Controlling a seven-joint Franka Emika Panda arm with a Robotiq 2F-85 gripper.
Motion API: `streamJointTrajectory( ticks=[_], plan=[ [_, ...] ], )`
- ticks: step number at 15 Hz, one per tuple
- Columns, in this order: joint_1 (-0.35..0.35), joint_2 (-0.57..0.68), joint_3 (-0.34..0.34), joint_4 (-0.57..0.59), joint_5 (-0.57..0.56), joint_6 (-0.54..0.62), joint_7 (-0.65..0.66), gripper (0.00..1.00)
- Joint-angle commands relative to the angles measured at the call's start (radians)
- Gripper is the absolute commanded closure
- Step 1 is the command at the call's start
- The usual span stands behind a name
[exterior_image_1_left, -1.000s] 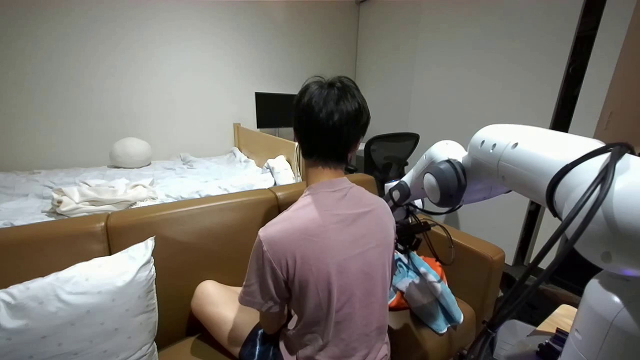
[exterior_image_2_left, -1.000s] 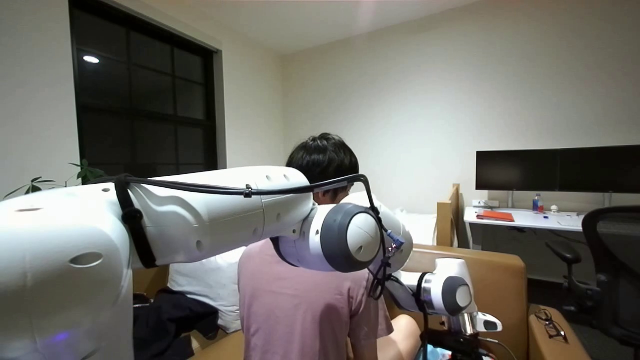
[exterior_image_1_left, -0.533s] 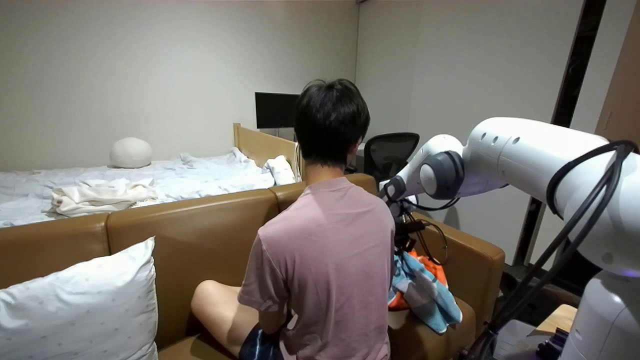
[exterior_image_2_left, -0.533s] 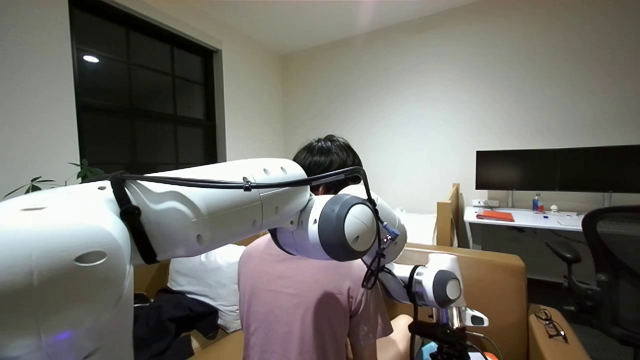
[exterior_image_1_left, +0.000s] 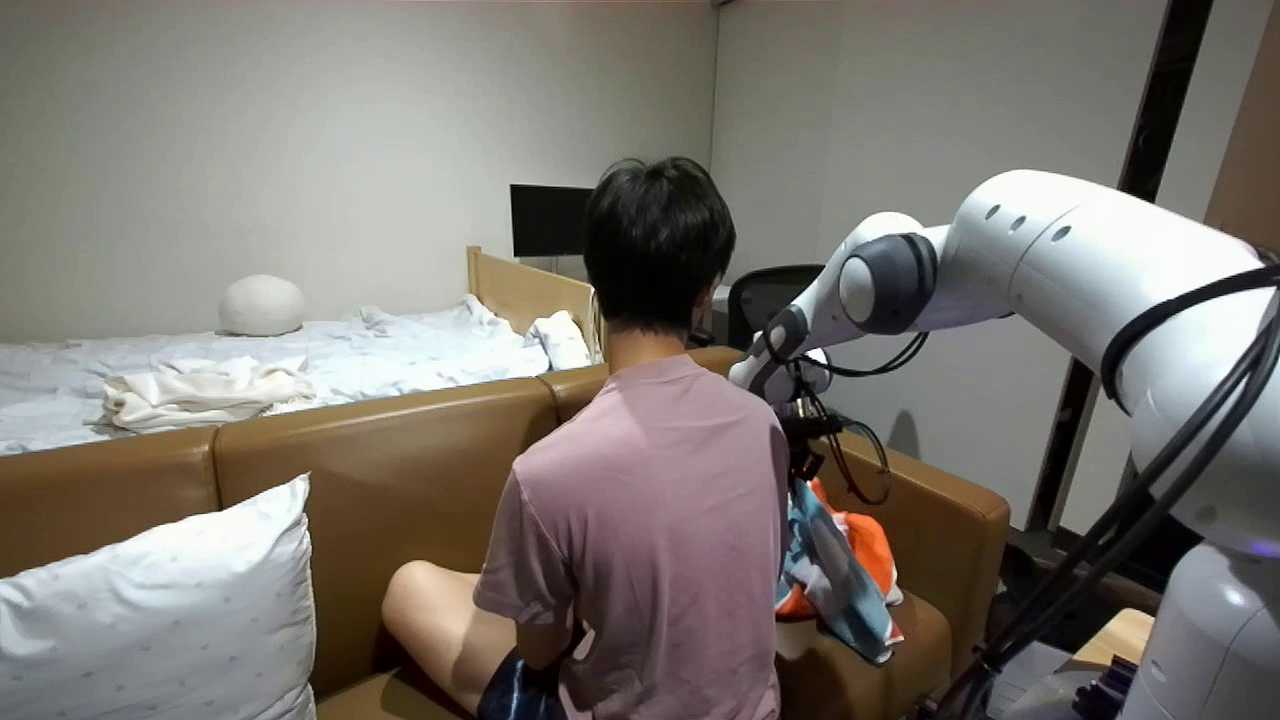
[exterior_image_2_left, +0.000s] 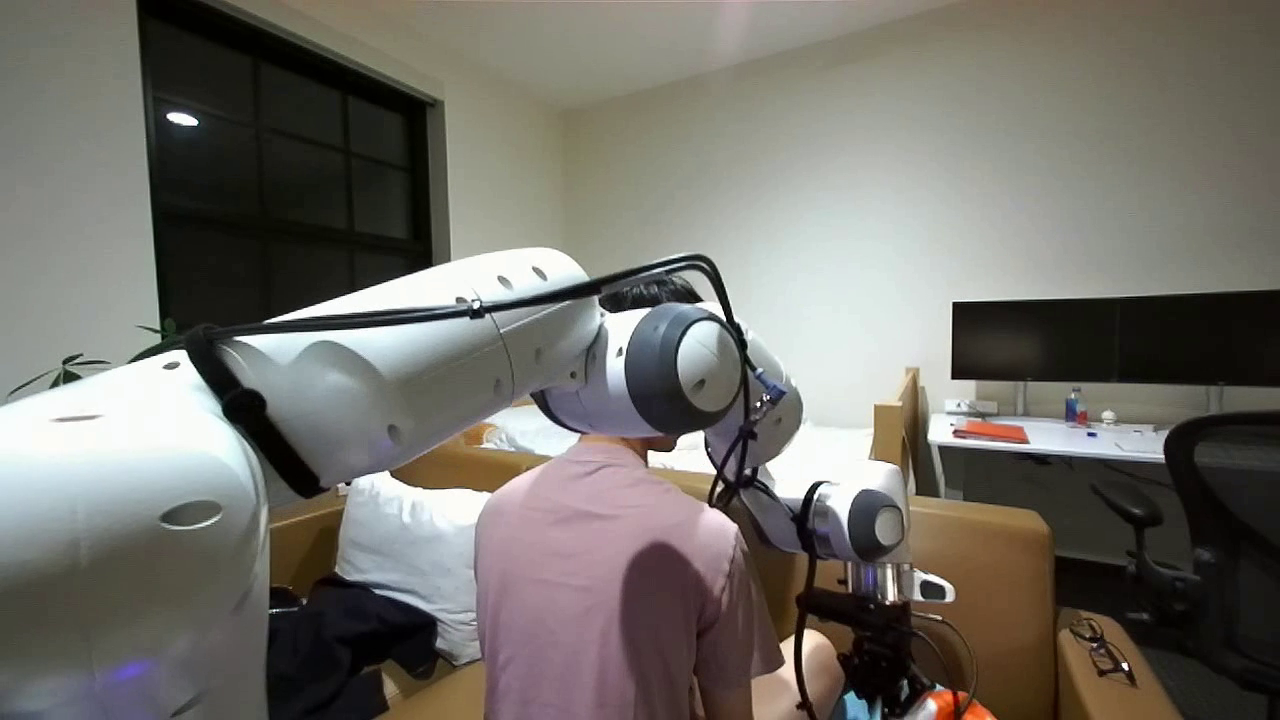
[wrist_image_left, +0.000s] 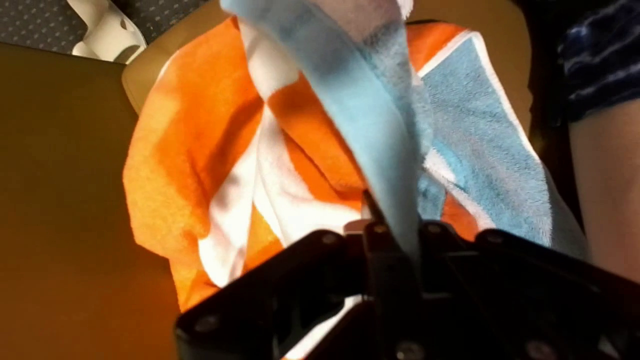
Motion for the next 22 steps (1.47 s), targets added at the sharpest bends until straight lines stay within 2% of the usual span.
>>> streamJointTrajectory(
  ticks=[1, 4, 5, 9, 17, 19, 22],
  plan=[
    [-0.021, -0.183, 0.01, -0.238, 0.029, 0.083, 0.006, 0.98],
    [-0.033, -0.283, 0.008, -0.369, 0.031, 0.159, 0.008, 0.98],
    [-0.012, -0.308, -0.023, -0.407, 0.066, 0.185, -0.009, 0.98],
    [0.0, -0.435, -0.045, -0.589, 0.1, 0.303, -0.019, 0.98],
    [0.046, -0.725, -0.071, -0.969, 0.104, 0.513, -0.027, 0.98],
    [0.059, -0.787, -0.076, -1.039, 0.103, 0.545, -0.022, 0.98],
    [0.085, -0.839, -0.084, -1.085, 0.095, 0.54, -0.01, 0.98]
  ],
)
